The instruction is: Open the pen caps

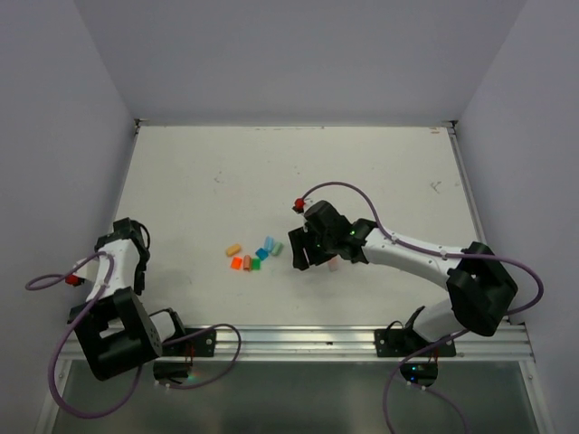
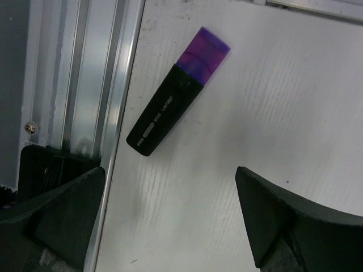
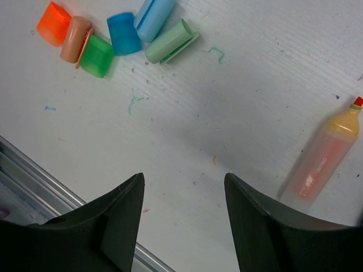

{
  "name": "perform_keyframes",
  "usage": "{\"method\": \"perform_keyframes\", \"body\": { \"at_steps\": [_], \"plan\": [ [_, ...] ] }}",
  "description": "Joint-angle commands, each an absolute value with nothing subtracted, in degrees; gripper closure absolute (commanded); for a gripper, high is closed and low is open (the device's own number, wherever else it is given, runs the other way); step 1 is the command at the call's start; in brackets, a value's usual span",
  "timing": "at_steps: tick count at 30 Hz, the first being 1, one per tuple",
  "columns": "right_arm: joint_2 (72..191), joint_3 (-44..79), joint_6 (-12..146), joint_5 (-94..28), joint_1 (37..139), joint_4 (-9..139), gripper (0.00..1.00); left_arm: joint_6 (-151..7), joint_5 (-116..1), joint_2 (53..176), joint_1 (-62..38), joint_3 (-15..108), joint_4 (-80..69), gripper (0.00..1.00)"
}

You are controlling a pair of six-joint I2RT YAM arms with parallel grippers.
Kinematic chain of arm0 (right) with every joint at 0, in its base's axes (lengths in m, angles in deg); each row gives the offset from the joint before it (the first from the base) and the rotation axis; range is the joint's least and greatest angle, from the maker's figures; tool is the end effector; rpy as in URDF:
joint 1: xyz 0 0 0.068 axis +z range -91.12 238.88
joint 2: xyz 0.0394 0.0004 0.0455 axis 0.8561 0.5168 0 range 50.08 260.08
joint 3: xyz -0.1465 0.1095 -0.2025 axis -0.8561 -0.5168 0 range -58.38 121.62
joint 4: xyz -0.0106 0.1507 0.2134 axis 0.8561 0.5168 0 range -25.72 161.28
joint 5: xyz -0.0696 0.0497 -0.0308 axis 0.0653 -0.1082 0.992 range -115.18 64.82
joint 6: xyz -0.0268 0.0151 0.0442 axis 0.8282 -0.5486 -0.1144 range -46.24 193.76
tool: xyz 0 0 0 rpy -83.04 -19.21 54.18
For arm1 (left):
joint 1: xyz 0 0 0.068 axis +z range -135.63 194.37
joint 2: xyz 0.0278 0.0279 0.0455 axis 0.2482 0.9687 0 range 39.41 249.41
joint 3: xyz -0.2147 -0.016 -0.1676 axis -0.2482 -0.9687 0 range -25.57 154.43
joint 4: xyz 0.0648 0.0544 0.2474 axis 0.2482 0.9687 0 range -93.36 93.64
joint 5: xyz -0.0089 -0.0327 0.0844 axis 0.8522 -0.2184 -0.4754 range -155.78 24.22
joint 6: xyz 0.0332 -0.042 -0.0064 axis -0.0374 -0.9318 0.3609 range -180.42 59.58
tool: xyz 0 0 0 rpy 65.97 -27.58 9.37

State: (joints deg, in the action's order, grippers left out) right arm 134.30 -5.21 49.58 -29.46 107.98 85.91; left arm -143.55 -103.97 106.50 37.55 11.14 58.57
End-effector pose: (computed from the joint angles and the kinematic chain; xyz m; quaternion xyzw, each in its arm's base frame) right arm 0.1949 0.2290 0.2142 -0.2159 0.9219 0.2191 0.2354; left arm 0.1337 0.0812 0.1827 -0.7521 0.5718 0.2928 0.1468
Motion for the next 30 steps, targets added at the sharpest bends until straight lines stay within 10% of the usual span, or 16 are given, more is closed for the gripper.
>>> {"method": "perform_keyframes", "body": {
  "at_steps": [1, 30],
  "plan": [
    [131.64, -5.99, 50.47, -30.89, 108.45, 85.73, 0.38, -141.20, -109.28, 106.38, 39.94, 9.68, 52.73, 0.00],
    [133.31, -8.54, 50.21, -32.65, 109.77, 82.74, 0.38, -131.43, -107.97, 108.93, 45.48, 7.04, 40.67, 0.00]
  ]
}}
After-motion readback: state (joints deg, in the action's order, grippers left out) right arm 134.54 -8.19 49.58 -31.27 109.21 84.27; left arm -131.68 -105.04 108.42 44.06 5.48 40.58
